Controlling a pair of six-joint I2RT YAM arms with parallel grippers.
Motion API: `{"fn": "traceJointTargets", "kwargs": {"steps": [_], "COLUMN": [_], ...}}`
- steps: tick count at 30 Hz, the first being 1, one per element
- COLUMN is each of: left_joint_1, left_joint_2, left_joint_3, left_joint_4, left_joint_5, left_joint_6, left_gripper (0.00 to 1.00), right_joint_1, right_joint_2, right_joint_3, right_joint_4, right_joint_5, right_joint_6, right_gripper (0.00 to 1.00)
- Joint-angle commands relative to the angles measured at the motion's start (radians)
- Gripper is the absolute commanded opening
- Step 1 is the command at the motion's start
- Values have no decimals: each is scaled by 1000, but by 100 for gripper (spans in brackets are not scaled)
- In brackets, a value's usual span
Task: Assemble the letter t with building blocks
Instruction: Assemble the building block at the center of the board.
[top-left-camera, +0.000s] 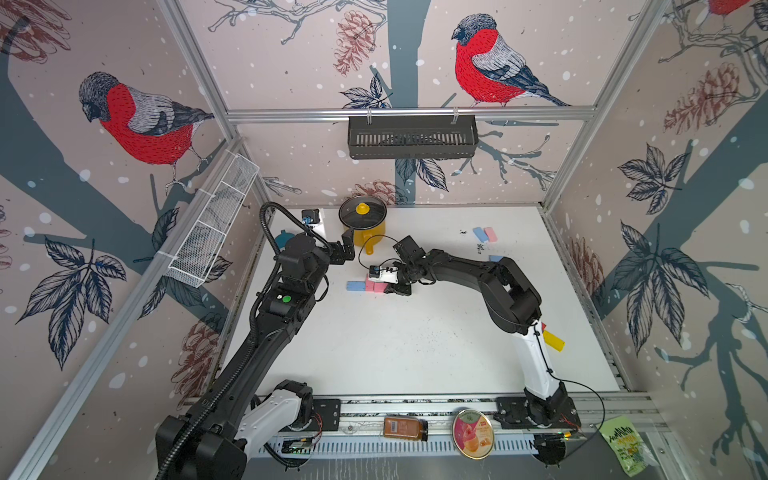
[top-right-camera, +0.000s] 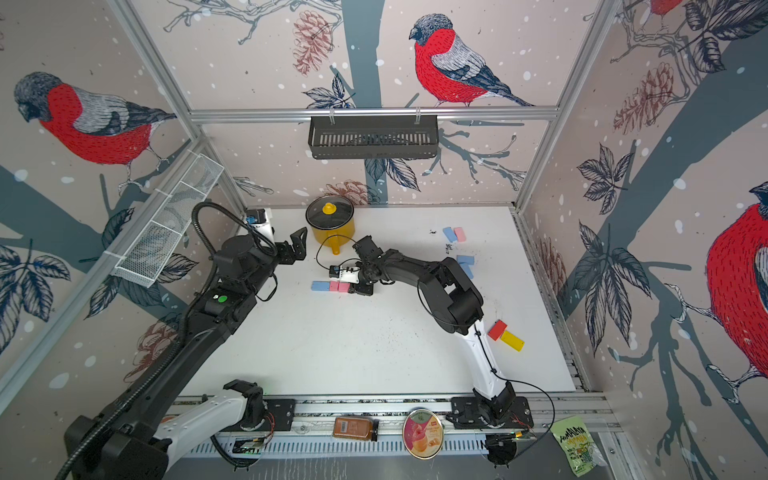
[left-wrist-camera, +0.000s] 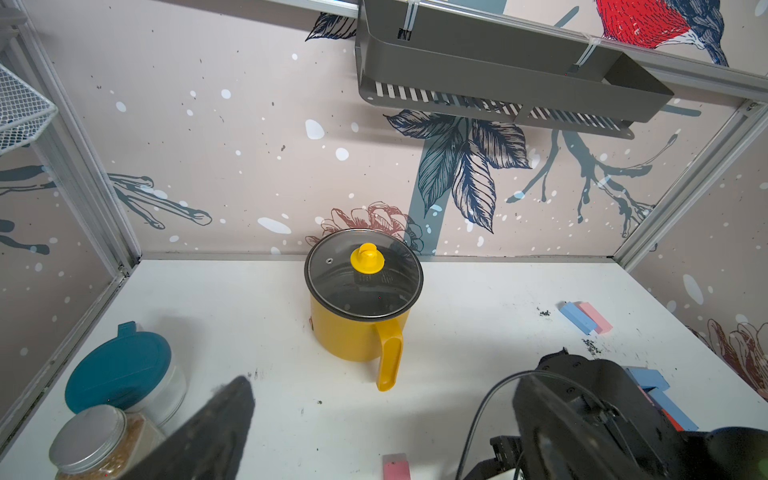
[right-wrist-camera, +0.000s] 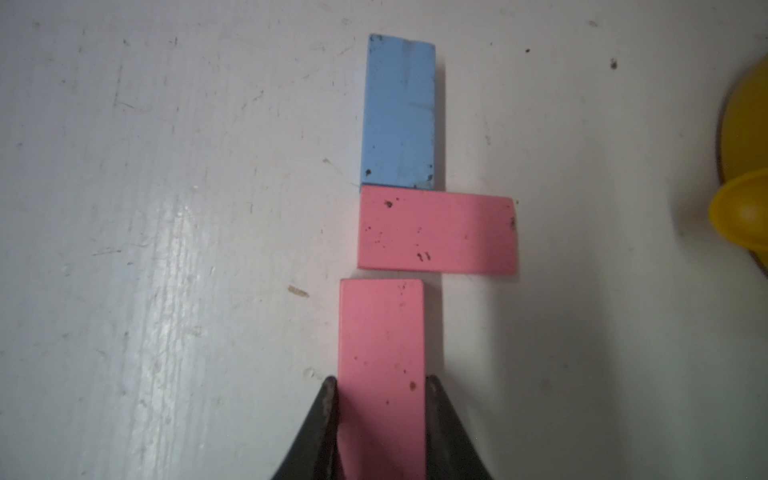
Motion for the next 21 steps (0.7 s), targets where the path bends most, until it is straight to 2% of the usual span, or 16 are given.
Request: {"fn": "traceJointTargets", "kwargs": {"steps": [1, 10, 21], "left_joint_1": [0, 1, -1], "left_joint_2": [1, 7, 11], "left_joint_3": [9, 12, 13], "left_joint_4": [17, 12, 12], "left_joint_5": [-6, -6, -5], "left_joint_6": [5, 8, 9], "left_gripper": [97, 97, 97], "right_joint_1": [2, 2, 1], "right_joint_2": [22, 42, 51], "right_joint_3": [7, 25, 31], "right_joint_4": [-73, -94, -107], "right_joint_5": [18, 24, 36], "right_joint_6": [-7, -4, 4], "right_gripper": [14, 17, 28]}}
